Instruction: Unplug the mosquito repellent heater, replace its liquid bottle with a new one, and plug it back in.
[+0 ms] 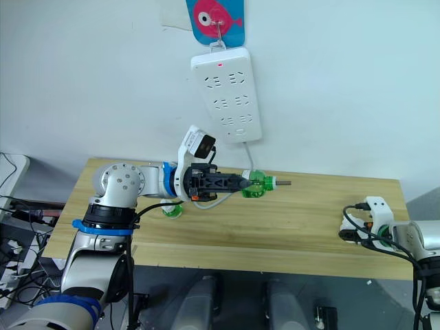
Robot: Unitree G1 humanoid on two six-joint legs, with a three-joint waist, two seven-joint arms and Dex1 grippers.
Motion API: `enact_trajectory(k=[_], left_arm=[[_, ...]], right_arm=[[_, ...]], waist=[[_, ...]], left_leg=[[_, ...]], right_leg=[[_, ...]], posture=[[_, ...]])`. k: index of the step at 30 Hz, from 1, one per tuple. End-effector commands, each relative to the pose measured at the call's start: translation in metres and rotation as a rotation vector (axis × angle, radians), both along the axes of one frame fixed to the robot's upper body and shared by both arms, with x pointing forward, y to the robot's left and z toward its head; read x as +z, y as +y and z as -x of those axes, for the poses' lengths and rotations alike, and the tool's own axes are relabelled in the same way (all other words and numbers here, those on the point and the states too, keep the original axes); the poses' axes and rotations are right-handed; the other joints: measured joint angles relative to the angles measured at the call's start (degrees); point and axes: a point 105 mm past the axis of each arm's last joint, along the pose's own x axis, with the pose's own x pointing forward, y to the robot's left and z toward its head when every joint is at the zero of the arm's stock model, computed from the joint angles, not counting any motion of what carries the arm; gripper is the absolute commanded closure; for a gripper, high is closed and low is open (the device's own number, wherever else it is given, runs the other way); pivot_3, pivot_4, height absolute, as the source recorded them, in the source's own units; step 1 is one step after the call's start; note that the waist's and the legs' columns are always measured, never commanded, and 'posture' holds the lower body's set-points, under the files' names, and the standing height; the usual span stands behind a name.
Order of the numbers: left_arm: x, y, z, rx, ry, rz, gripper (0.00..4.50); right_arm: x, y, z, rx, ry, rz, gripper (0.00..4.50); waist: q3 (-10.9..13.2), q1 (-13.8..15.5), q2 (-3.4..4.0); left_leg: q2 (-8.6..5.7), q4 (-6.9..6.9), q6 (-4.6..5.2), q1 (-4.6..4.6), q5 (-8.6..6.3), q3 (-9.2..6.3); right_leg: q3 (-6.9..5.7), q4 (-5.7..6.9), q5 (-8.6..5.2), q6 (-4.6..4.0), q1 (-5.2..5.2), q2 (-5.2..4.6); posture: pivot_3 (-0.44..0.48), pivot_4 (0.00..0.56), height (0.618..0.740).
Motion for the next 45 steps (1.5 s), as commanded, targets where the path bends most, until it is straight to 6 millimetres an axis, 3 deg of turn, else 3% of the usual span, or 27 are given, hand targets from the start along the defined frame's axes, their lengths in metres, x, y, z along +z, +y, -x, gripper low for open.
enact_trajectory(k=[1, 12, 17, 21, 23, 28, 33, 45], left_arm=[[0.007, 0.000, 0.006, -0.022, -0.039, 0.029, 2.25], [0.006, 0.000, 0.004, -0.020, -0.109, 0.035, 2.25], [-0.002, -0.014, -0.003, 0.052, -0.284, 0.043, 2.25], [-0.004, -0.024, -0.007, 0.126, -0.465, 0.072, 2.25], [-0.004, -0.028, -0.007, 0.159, -0.564, 0.084, 2.25], [-0.001, -0.036, -0.009, 0.256, -0.725, 0.130, 2.25], [0.000, -0.039, -0.004, 0.284, -0.813, 0.154, 2.25], [0.001, -0.041, -0.009, 0.312, -0.896, 0.155, 2.25]], right_arm=[[0.024, -0.007, 0.008, 0.006, -0.026, -0.010, 0.01], [0.096, -0.009, 0.028, 0.019, -0.135, -0.015, 0.01], [0.139, 0.034, 0.042, 0.164, -0.298, -0.309, 0.01], [0.166, 0.070, 0.065, 0.318, -0.459, -0.562, 0.01], [0.176, 0.090, 0.076, 0.302, -0.520, -0.674, 0.01], [0.175, 0.142, 0.080, 0.084, -0.689, -0.831, 0.01], [0.182, 0.178, 0.077, -0.123, -0.654, -0.975, 0.01], [0.196, 0.191, 0.061, -0.281, -0.683, -0.993, 0.01]], waist=[[0.1, 0.1, 0.18], [0.3, 0.0, 0.18], [0.3, 0.1, 0.18], [0.3, 0.1, 0.16], [0.3, 0.4, 0.12], [0.4, -0.3, -0.01], [0.4, -1.8, -0.01], [0.4, -1.6, 0.00]], left_leg=[[-0.01, 0.00, 0.00, 0.00, 0.00, 0.00], [-0.02, -0.02, -0.01, -0.01, 0.00, 0.06], [-0.01, -0.03, -0.01, -0.02, 0.01, 0.07], [-0.03, -0.04, 0.00, -0.05, 0.00, 0.14], [-0.05, -0.07, 0.09, -0.10, -0.05, 0.16], [-0.09, -0.02, 0.26, -0.07, -0.15, 0.17], [-0.06, -0.01, 0.07, 0.03, -0.01, 0.02], [-0.05, -0.11, -0.05, 0.00, 0.10, -0.08]], right_leg=[[0.00, 0.00, 0.00, 0.00, 0.00, 0.00], [-0.01, -0.01, 0.00, 0.00, -0.01, -0.01], [-0.01, -0.04, 0.00, 0.00, 0.00, -0.01], [-0.04, -0.06, 0.00, 0.00, 0.00, -0.01], [-0.07, -0.12, 0.00, -0.01, 0.04, -0.02], [0.00, -0.26, 0.01, 0.03, 0.17, 0.00], [0.10, -0.16, -0.02, 0.08, 0.12, 0.03], [0.00, -0.07, -0.02, 0.07, 0.07, 0.09]], posture=[[0.048, 0.355, 0.740], [0.018, 0.345, 0.740], [0.001, 0.343, 0.740], [-0.012, 0.341, 0.740], [-0.014, 0.340, 0.740], [-0.017, 0.341, 0.740], [-0.015, 0.340, 0.740], [-0.018, 0.330, 0.740]])
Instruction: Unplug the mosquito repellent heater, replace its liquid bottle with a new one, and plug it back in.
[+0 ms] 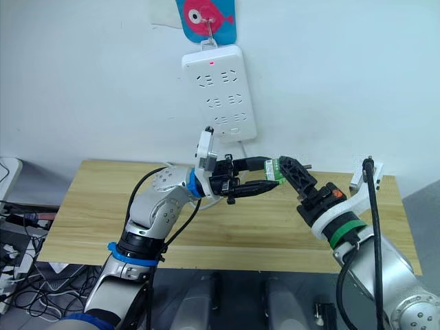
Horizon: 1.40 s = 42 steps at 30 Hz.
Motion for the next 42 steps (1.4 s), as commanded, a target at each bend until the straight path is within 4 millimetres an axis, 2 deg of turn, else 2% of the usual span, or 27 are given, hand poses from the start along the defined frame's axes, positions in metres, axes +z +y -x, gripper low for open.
enact_trajectory(k=[1, 5, 8, 16, 17, 32, 34, 39, 40, 42], left_arm=[[0.007, -0.004, 0.001, -0.005, -0.036, 0.020, 2.25], [0.007, -0.005, -0.001, 0.014, -0.033, 0.024, 2.25], [0.006, -0.005, -0.001, 0.019, -0.033, 0.021, 2.25], [0.003, -0.005, 0.000, 0.026, -0.025, 0.020, 2.25], [0.003, -0.005, 0.000, 0.026, -0.024, 0.020, 2.25], [0.002, -0.007, 0.002, 0.022, -0.016, 0.025, 2.25], [0.002, -0.006, 0.003, 0.010, -0.009, 0.019, 1.53], [0.002, -0.006, 0.003, 0.011, -0.020, 0.017, 0.21], [0.003, -0.006, 0.001, 0.017, -0.023, 0.017, 0.01], [0.004, -0.004, -0.002, 0.032, -0.031, 0.014, 0.01]], right_arm=[[0.008, 0.003, 0.005, -0.018, -0.037, -0.003, 0.01], [0.007, 0.004, 0.004, -0.034, -0.034, 0.000, 0.01], [0.006, 0.002, 0.001, -0.058, -0.029, -0.007, 0.57], [0.008, 0.001, -0.003, -0.071, -0.030, -0.044, 3.47], [0.009, 0.002, -0.004, -0.067, -0.032, -0.046, 3.61], [0.011, 0.009, -0.010, -0.060, -0.047, -0.056, 3.61], [0.011, 0.008, -0.010, -0.061, -0.047, -0.054, 3.61], [0.011, 0.005, -0.011, -0.067, -0.044, -0.060, 3.61], [0.010, 0.005, -0.011, -0.070, -0.043, -0.065, 3.61], [0.010, 0.003, -0.013, -0.075, -0.045, -0.057, 3.61]], waist=[[0.0, 0.0, 0.00], [0.0, 0.0, 0.00], [0.0, 0.0, 0.00], [0.0, 0.0, 0.00], [0.0, 0.0, 0.00], [0.0, 0.0, 0.00], [0.0, 0.0, 0.00], [0.0, 0.0, 0.00], [0.0, 0.0, 0.00], [0.0, 0.0, 0.00]], left_leg=[[0.01, 0.00, 0.00, 0.00, 0.00, -0.02], [0.00, 0.01, 0.00, 0.00, 0.00, -0.10], [0.01, 0.01, 0.00, -0.01, 0.00, -0.11], [0.02, 0.01, 0.00, -0.01, 0.00, -0.12], [0.02, 0.01, 0.00, 0.00, 0.00, -0.12], [0.02, 0.00, 0.00, -0.02, 0.00, -0.14], [0.03, 0.00, 0.00, -0.02, 0.00, -0.14], [0.02, 0.00, 0.00, -0.02, 0.00, -0.13], [0.02, 0.00, 0.00, -0.02, 0.00, -0.14], [0.03, 0.00, 0.01, -0.02, 0.00, -0.13]], right_leg=[[0.00, 0.00, 0.00, 0.00, 0.00, 0.00], [0.02, 0.00, 0.00, 0.00, 0.00, -0.01], [0.02, 0.02, 0.00, 0.00, -0.03, -0.01], [0.03, 0.03, 0.00, 0.00, -0.04, -0.01], [0.03, 0.04, 0.00, 0.00, -0.04, -0.01], [0.04, 0.04, 0.00, 0.00, -0.06, -0.02], [0.04, 0.04, 0.00, -0.01, -0.06, -0.02], [0.05, 0.03, 0.00, -0.01, -0.06, -0.02], [0.05, 0.03, 0.00, 0.00, -0.06, -0.02], [0.04, 0.03, 0.00, -0.01, -0.07, -0.02]], posture=[[-0.018, 0.330, 0.740], [-0.019, 0.328, 0.740], [-0.019, 0.328, 0.740], [-0.019, 0.334, 0.740], [-0.019, 0.334, 0.740], [-0.018, 0.340, 0.740], [-0.018, 0.340, 0.740], [-0.018, 0.340, 0.740], [-0.018, 0.340, 0.740], [-0.013, 0.341, 0.740]])
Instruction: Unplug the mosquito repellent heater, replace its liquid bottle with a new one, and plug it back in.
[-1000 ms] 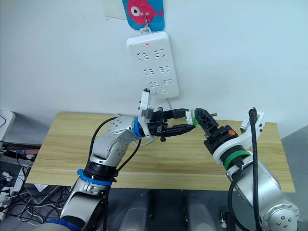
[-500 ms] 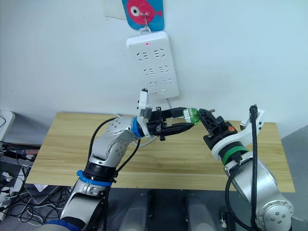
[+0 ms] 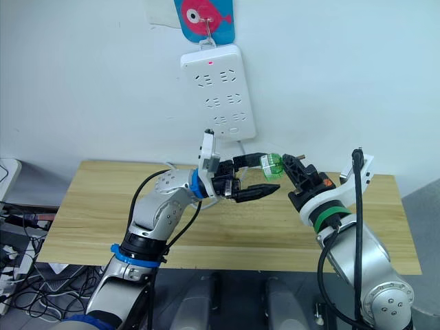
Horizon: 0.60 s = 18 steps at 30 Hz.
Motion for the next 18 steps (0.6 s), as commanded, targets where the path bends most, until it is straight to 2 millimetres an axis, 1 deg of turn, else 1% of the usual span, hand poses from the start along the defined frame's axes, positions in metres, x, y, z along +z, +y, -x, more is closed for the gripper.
enact_trajectory(k=[1, 6, 7, 10, 13, 16, 17, 18], left_arm=[[0.013, -0.001, 0.003, -0.010, -0.067, 0.008, 0.01], [0.019, 0.013, -0.004, 0.031, -0.102, -0.020, 0.01], [0.018, 0.017, -0.004, 0.032, -0.113, -0.032, 0.01], [0.014, 0.026, 0.000, 0.014, -0.156, -0.078, 0.01], [0.006, 0.032, 0.006, -0.025, -0.215, -0.128, 0.01], [-0.005, 0.039, 0.011, -0.056, -0.258, -0.172, 0.01], [-0.008, 0.041, 0.012, -0.063, -0.270, -0.183, 0.01], [-0.011, 0.042, 0.012, -0.056, -0.284, -0.186, 0.01]], right_arm=[[0.007, -0.005, 0.002, -0.010, -0.043, -0.008, 3.61], [-0.002, -0.026, -0.007, -0.065, -0.056, 0.136, 3.61], [-0.004, -0.030, -0.009, -0.076, -0.064, 0.190, 3.61], [-0.013, -0.041, -0.015, -0.103, -0.072, 0.312, 3.61], [-0.024, -0.050, -0.019, -0.127, -0.078, 0.455, 3.61], [-0.040, -0.058, -0.023, -0.152, -0.100, 0.684, 3.61], [-0.047, -0.063, -0.025, -0.175, -0.084, 0.729, 3.61], [-0.054, -0.065, -0.030, -0.179, -0.108, 0.831, 3.61]], waist=[[0.0, 0.0, 0.00], [0.0, 0.1, 0.00], [0.0, 0.1, 0.00], [0.0, 0.1, 0.02], [0.0, 0.2, 0.02], [0.0, 0.4, 0.04], [0.0, 0.4, 0.04], [0.0, 0.5, 0.04]], left_leg=[[0.00, 0.00, 0.00, 0.00, 0.00, 0.00], [-0.02, -0.01, 0.00, -0.02, 0.00, 0.02], [-0.01, -0.01, 0.00, -0.01, 0.00, 0.02], [0.02, -0.04, 0.00, -0.01, 0.00, 0.04], [0.02, -0.06, -0.01, 0.00, 0.00, 0.04], [0.00, -0.07, -0.01, -0.01, 0.00, 0.05], [0.00, -0.06, -0.01, -0.02, 0.00, 0.06], [0.00, -0.05, -0.01, -0.01, 0.00, 0.06]], right_leg=[[0.00, 0.00, 0.00, 0.00, 0.00, 0.00], [0.01, -0.02, 0.00, 0.00, 0.00, -0.01], [0.01, -0.01, 0.00, 0.00, 0.00, -0.01], [0.00, 0.00, 0.00, 0.00, -0.05, -0.01], [0.00, -0.01, 0.00, 0.00, -0.05, -0.01], [0.01, -0.02, 0.00, 0.00, -0.06, -0.02], [0.02, -0.03, 0.00, 0.00, -0.06, -0.02], [0.02, -0.03, 0.00, 0.00, -0.06, -0.02]], posture=[[-0.010, 0.341, 0.740], [0.007, 0.342, 0.740], [0.007, 0.342, 0.740], [0.029, 0.343, 0.740], [0.040, 0.345, 0.740], [0.044, 0.345, 0.740], [0.045, 0.346, 0.740], [0.045, 0.346, 0.740]])
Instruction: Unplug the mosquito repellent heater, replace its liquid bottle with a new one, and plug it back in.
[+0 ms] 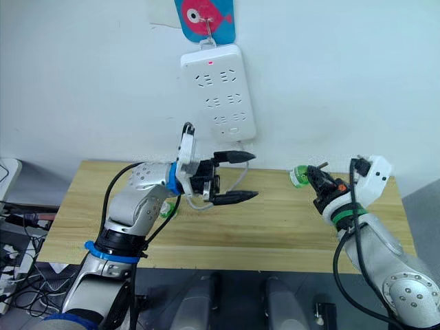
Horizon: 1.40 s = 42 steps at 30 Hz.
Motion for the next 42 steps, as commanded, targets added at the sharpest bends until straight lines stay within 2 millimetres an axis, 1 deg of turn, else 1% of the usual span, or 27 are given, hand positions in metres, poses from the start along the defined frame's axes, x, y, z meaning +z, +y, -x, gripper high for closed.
enact_trajectory(k=[1, 4, 7, 9, 11, 14, 18, 26, 34, 37, 42], left_arm=[[-0.003, 0.002, 0.004, -0.011, -0.078, -0.009, 0.01], [-0.011, 0.003, 0.002, 0.006, -0.071, -0.015, 0.01], [-0.020, 0.005, 0.005, 0.009, -0.053, -0.033, 0.01], [-0.022, 0.007, 0.006, 0.015, -0.044, -0.035, 0.01], [-0.024, 0.008, 0.007, 0.022, -0.031, -0.040, 0.01], [-0.024, 0.012, 0.008, 0.043, -0.012, -0.043, 0.01], [-0.025, 0.015, 0.008, 0.071, 0.014, -0.045, 0.01], [-0.027, 0.022, 0.011, 0.099, 0.037, -0.069, 0.01], [-0.027, 0.023, 0.008, 0.122, 0.053, -0.065, 0.01], [-0.027, 0.022, 0.007, 0.121, 0.052, -0.064, 0.01], [-0.027, 0.023, 0.008, 0.118, 0.052, -0.067, 0.01]], right_arm=[[-0.014, -0.008, -0.009, -0.026, -0.060, 0.257, 3.61], [-0.026, -0.013, -0.021, -0.051, -0.113, 0.436, 3.61], [-0.039, -0.022, -0.031, -0.103, -0.148, 0.534, 3.61], [-0.047, -0.027, -0.037, -0.139, -0.167, 0.555, 3.61], [-0.057, -0.027, -0.044, -0.153, -0.181, 0.553, 3.61], [-0.074, -0.022, -0.054, -0.154, -0.182, 0.547, 3.61], [-0.088, -0.016, -0.064, -0.149, -0.191, 0.553, 3.61], [-0.096, -0.019, -0.072, -0.175, -0.198, 0.562, 3.61], [-0.109, -0.029, -0.071, -0.204, -0.149, 0.569, 3.61], [-0.110, -0.035, -0.071, -0.230, -0.137, 0.570, 3.61], [-0.111, -0.037, -0.070, -0.239, -0.131, 0.574, 3.61]], waist=[[0.0, 0.0, 0.01], [0.0, 0.0, 0.01], [0.0, 0.0, 0.01], [0.0, 0.1, 0.01], [0.0, 0.1, 0.04], [0.1, 0.0, 0.09], [0.2, 0.2, 0.12], [1.3, 0.9, 0.42], [2.2, 1.4, 0.46], [2.4, 1.4, 0.53], [2.4, 1.4, 0.54]], left_leg=[[0.00, 0.01, 0.00, 0.00, 0.00, 0.00], [0.01, 0.02, 0.00, 0.01, 0.00, 0.02], [0.02, -0.01, 0.00, 0.00, 0.00, 0.11], [0.03, -0.02, 0.00, -0.01, 0.00, 0.09], [0.04, -0.01, 0.00, -0.01, 0.00, 0.07], [0.07, -0.01, 0.00, 0.02, 0.00, 0.14], [0.06, -0.01, 0.01, 0.02, 0.00, 0.14], [0.06, 0.00, 0.01, 0.04, -0.01, 0.15], [0.06, 0.01, 0.01, 0.06, -0.01, 0.17], [0.06, 0.01, 0.01, 0.06, -0.01, 0.17], [0.06, 0.01, 0.00, 0.07, -0.01, 0.17]], right_leg=[[0.00, 0.00, 0.00, 0.00, 0.00, 0.00], [0.00, 0.00, -0.01, 0.01, -0.03, 0.00], [0.04, 0.03, 0.00, 0.00, -0.11, -0.01], [0.02, 0.04, 0.00, 0.00, -0.13, 0.00], [0.00, 0.05, 0.00, 0.00, -0.13, 0.00], [0.03, 0.07, 0.00, 0.00, -0.13, -0.01], [0.05, 0.11, 0.00, -0.01, -0.13, -0.03], [0.07, 0.17, 0.01, -0.02, -0.13, -0.03], [0.10, 0.18, 0.01, -0.02, -0.12, -0.05], [0.10, 0.19, 0.01, -0.02, -0.12, -0.05], [0.11, 0.19, 0.01, -0.02, -0.12, -0.05]], posture=[[0.046, 0.348, 0.740], [0.048, 0.347, 0.740], [0.049, 0.346, 0.740], [0.052, 0.348, 0.740], [0.063, 0.352, 0.740], [0.073, 0.359, 0.740], [0.084, 0.375, 0.740], [0.102, 0.412, 0.740], [0.102, 0.423, 0.740], [0.104, 0.425, 0.740], [0.102, 0.421, 0.740]])
